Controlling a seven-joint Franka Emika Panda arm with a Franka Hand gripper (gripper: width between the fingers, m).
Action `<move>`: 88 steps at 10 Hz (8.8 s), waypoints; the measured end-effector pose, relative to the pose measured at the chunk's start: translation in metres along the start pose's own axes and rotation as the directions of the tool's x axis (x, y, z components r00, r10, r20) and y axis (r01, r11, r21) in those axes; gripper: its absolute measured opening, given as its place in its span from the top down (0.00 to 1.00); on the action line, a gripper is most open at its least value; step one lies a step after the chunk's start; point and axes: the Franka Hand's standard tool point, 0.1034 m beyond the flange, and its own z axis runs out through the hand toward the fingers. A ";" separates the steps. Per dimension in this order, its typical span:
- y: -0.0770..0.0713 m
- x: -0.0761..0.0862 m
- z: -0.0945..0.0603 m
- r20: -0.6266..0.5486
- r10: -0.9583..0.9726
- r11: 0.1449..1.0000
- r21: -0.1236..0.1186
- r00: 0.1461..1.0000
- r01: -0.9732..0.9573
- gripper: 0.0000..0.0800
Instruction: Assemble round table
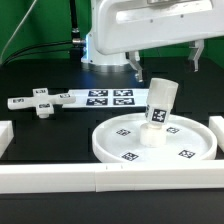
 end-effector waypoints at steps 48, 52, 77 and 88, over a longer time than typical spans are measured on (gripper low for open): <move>0.007 -0.011 0.023 0.058 0.958 0.277 0.046 0.279 -0.960 0.48; 0.004 -0.008 0.021 0.047 0.900 0.430 0.051 0.433 -0.901 0.22; 0.001 -0.005 0.029 0.094 -0.860 0.503 -0.019 0.502 0.864 0.19; 0.011 -0.010 0.024 0.108 -0.670 0.741 0.043 0.734 0.670 0.49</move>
Offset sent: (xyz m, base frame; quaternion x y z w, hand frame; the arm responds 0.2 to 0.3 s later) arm 0.0077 -0.0261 0.0068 -0.1158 0.0097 -0.1416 0.9831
